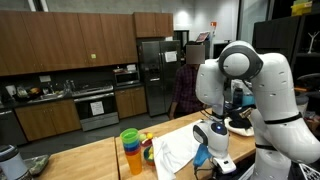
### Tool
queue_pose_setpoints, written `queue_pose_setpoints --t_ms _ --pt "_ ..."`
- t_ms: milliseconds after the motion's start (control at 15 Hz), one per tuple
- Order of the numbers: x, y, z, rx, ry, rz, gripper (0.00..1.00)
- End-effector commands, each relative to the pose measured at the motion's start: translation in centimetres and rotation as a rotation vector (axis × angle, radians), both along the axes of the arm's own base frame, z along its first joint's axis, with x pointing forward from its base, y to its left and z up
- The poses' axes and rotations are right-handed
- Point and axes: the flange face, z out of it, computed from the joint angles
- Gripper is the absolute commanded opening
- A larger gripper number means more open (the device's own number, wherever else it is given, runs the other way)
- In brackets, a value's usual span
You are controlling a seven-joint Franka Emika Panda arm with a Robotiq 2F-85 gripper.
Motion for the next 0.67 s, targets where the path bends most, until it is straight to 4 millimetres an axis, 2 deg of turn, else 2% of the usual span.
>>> queue_pose_setpoints --t_ms 0,267,400,600 --pt "0.0 0.0 0.0 -0.003 -0.002 0.005 1.00" --pt "-0.1 0.1 -0.1 -0.006 -0.002 0.010 1.00" --pt "-0.9 -0.2 -2.5 -0.078 -0.012 -0.029 1.00" --pt "-1.1 -1.4 -3.6 -0.131 -0.029 -0.108 1.00"
